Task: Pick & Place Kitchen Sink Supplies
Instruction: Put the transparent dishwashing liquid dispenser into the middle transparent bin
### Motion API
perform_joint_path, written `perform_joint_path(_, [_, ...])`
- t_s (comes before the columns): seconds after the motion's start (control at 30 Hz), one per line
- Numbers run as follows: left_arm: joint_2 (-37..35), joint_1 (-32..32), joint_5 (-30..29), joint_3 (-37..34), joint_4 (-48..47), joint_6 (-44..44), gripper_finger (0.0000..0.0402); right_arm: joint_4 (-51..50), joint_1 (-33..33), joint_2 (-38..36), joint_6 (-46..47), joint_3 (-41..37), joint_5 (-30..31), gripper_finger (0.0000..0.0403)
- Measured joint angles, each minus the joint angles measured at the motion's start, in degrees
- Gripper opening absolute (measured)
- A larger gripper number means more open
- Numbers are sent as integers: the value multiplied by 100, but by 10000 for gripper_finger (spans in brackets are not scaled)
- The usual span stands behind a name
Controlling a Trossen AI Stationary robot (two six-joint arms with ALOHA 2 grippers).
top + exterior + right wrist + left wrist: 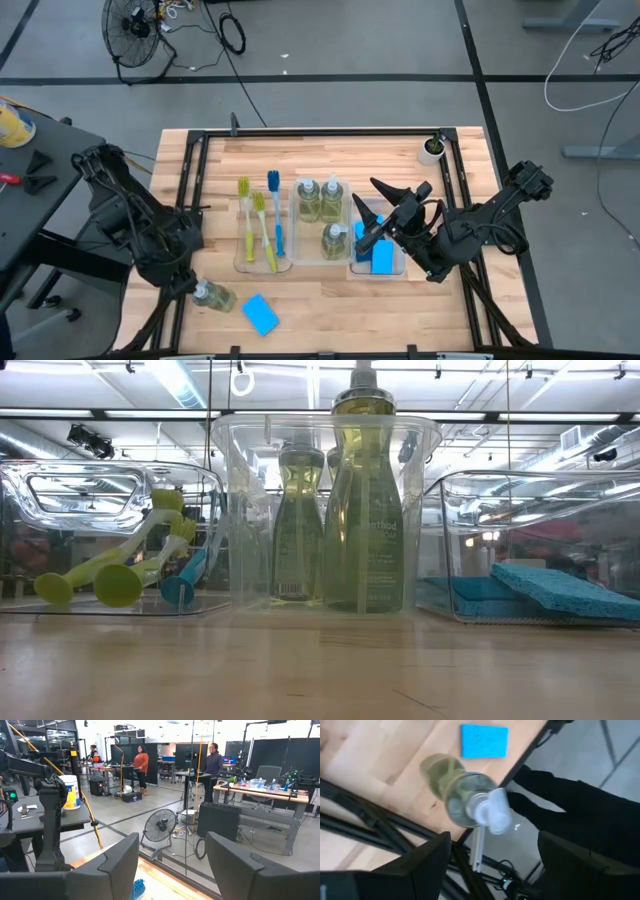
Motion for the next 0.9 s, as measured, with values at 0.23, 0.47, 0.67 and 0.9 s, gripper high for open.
perform_joint_path(0.23, [20, 0, -14, 0, 214, -31, 302, -43, 0, 0, -2, 0, -2, 231])
perform_joint_path(0.47, [185, -22, 51, 0, 128, -151, 302, -44, 0, 0, -20, 0, -4, 231])
perform_joint_path(0.67, [450, -20, 209, 0, -31, -166, 302, -131, 1, 0, -20, 0, -7, 231])
perform_joint_path(0.9, [692, -20, 194, 0, -135, -431, 302, -211, 1, 0, -20, 0, -15, 231])
